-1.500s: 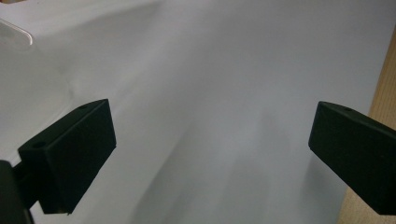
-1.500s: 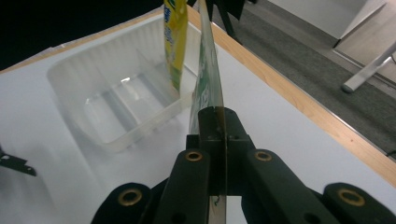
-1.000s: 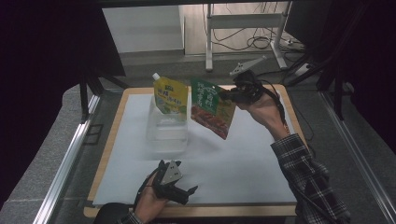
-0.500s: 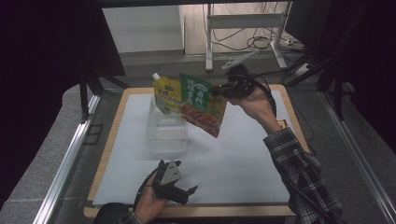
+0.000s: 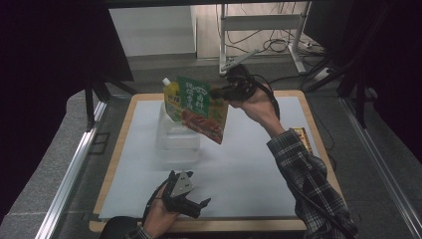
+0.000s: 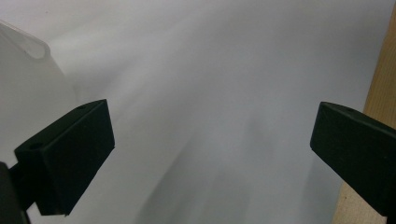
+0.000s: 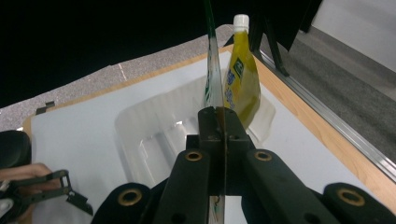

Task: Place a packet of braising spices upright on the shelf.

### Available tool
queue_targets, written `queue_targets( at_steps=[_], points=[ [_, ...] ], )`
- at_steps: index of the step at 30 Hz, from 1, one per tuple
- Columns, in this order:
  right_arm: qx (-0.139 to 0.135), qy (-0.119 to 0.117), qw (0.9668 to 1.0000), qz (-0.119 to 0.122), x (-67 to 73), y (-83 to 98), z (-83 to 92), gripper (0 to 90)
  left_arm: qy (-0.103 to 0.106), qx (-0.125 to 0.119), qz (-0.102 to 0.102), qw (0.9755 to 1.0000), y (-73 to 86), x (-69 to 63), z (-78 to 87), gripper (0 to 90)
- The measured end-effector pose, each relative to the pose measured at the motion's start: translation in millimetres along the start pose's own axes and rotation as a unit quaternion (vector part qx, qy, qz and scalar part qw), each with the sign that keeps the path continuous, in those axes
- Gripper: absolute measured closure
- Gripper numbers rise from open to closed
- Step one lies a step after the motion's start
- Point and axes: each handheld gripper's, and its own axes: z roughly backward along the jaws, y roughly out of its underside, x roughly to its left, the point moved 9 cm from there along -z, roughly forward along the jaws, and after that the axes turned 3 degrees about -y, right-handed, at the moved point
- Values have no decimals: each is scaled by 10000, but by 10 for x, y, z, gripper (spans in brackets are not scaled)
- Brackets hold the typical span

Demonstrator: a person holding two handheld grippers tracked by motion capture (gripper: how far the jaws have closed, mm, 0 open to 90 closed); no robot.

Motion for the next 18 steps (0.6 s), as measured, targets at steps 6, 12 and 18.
queue_targets(
  at_steps=[6, 12, 18],
  points=[
    [-45, -42, 10000, 38, 19, -92, -132, 894, 11, -2, -32, 10000, -2, -8, 0, 0],
    [-70, -78, 9999, 75, 19, -171, -235, 894, 7, -4, -36, 10000, -3, -7, -1, 0],
    [-109, -145, 9998, 84, 23, -246, -343, 894, 4, 4, -41, 10000, -2, -14, -5, 0]
  ],
)
